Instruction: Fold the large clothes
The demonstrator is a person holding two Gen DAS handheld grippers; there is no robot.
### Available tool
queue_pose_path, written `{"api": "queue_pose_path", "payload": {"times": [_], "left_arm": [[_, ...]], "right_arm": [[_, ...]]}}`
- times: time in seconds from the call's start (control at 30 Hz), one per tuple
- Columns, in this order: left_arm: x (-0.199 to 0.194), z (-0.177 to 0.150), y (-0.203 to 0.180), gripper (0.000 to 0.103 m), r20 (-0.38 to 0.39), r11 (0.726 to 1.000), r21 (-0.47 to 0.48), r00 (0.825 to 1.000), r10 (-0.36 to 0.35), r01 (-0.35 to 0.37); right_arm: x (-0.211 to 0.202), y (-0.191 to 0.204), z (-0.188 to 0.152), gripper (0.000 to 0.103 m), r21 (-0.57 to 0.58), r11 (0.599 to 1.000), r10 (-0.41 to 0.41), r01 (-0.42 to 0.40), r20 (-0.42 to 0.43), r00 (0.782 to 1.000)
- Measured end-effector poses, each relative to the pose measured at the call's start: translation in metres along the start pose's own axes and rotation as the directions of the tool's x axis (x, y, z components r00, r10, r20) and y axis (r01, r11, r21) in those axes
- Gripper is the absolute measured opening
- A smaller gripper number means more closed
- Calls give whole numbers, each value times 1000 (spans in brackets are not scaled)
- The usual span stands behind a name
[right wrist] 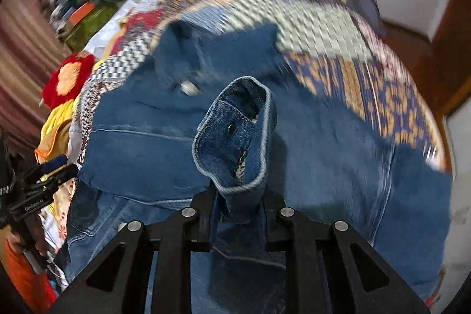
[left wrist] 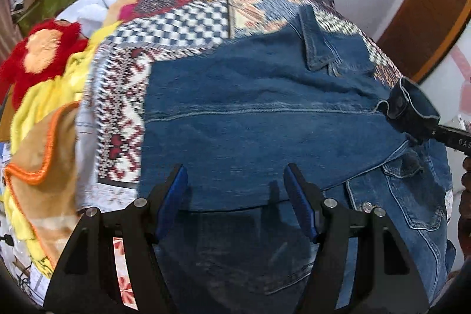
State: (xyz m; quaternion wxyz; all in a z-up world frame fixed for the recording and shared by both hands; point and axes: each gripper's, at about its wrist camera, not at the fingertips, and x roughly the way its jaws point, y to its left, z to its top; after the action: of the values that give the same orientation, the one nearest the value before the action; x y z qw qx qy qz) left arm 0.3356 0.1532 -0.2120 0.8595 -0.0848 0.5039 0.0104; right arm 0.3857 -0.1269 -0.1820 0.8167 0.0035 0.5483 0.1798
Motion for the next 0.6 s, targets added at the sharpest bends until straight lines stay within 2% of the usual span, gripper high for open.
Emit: {"api": "queue_pose_path", "payload": {"times": [0.1,0.23,0.3,0.37,0.5,0.6], "left_arm": [[16,-2,-8,67,-38,1000,18,999,4,-3],[37,-7,-10,68,-91,999,30,996,18,-15],[41,-9,-9,70,-93,1000,25,996,17,-14],[41,-9,-7,73,-89,1000,23,996,21,-19],[42,-10,-8,76,-87,999,37,996,29,-26],[41,-10,-12,76,-82,998,55,996,45,-40]], "right_arm": [[9,-22,-10,17,61,998,16,-14,-41,999],[8,-39,-20,17,48,995,-90,93,-55,994],[3,-44,-24,17,14,988,-150,151,-53,987],[-5,-49,-27,17,-17,984,-176,175,-35,984],[-21,-48,-24,17,-42,988,-151,151,6,989],[-15,-36,-23,17,-78,986,-144,144,8,990]]}}
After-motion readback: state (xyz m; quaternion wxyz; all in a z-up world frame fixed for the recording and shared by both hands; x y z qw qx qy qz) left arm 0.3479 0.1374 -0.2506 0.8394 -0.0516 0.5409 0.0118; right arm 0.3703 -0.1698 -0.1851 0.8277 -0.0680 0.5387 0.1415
